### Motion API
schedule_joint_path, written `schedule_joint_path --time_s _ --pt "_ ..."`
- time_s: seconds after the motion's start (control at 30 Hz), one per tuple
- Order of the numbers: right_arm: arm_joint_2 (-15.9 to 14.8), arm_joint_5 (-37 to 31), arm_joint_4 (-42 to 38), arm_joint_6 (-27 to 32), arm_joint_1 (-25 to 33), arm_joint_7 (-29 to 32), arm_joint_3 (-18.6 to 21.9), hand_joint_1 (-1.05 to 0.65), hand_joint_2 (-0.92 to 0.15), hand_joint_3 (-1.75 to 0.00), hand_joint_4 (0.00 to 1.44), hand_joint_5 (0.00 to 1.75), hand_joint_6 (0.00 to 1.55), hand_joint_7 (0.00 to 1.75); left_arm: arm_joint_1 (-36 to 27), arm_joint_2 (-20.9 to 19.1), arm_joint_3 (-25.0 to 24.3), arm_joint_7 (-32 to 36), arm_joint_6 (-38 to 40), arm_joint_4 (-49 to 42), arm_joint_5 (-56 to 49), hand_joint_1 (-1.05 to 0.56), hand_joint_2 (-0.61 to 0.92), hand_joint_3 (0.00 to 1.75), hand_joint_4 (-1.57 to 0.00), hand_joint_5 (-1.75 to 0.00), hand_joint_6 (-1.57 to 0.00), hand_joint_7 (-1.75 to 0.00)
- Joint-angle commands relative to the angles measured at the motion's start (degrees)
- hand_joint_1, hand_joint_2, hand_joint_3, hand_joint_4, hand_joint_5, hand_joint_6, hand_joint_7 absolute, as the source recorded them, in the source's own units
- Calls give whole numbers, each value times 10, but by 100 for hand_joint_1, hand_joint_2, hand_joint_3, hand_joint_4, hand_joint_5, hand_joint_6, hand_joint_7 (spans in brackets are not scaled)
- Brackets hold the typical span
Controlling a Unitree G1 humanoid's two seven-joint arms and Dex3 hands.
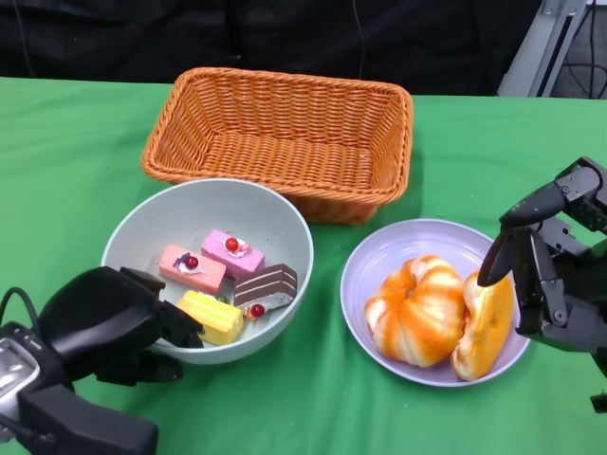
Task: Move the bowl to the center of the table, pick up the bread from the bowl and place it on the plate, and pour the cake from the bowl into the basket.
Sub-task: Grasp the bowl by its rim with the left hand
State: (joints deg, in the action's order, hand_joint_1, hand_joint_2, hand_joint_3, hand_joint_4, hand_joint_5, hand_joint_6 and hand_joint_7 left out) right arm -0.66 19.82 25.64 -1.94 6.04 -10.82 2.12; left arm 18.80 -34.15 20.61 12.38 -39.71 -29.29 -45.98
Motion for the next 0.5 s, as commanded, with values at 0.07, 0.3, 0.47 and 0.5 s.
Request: schedule_joint_path --time_s 0.07,0.3,0.47,0.5 --pt "2 8 1 -10 2 0 7 -11 -52 -120 71 168 67 130 25 -1 7 61 -27 -54 -14 -17 92 25 -69 -171 -99 -75" --pt "1 8 6 -5 6 4 4 -11 -52 -120 72 166 68 127 40 2 8 114 -91 -112 2 -18 92 32 -76 -164 -96 -80" --pt "2 8 1 -10 5 1 5 -10 -53 -120 71 166 68 128 35 -2 -7 120 -164 -126 45 -18 73 75 -79 -168 -89 -102" --pt "2 8 0 -10 5 1 5 -10 -53 -119 71 166 67 128 32 -4 -12 116 -178 -124 57 -19 67 87 -80 -168 -88 -106"
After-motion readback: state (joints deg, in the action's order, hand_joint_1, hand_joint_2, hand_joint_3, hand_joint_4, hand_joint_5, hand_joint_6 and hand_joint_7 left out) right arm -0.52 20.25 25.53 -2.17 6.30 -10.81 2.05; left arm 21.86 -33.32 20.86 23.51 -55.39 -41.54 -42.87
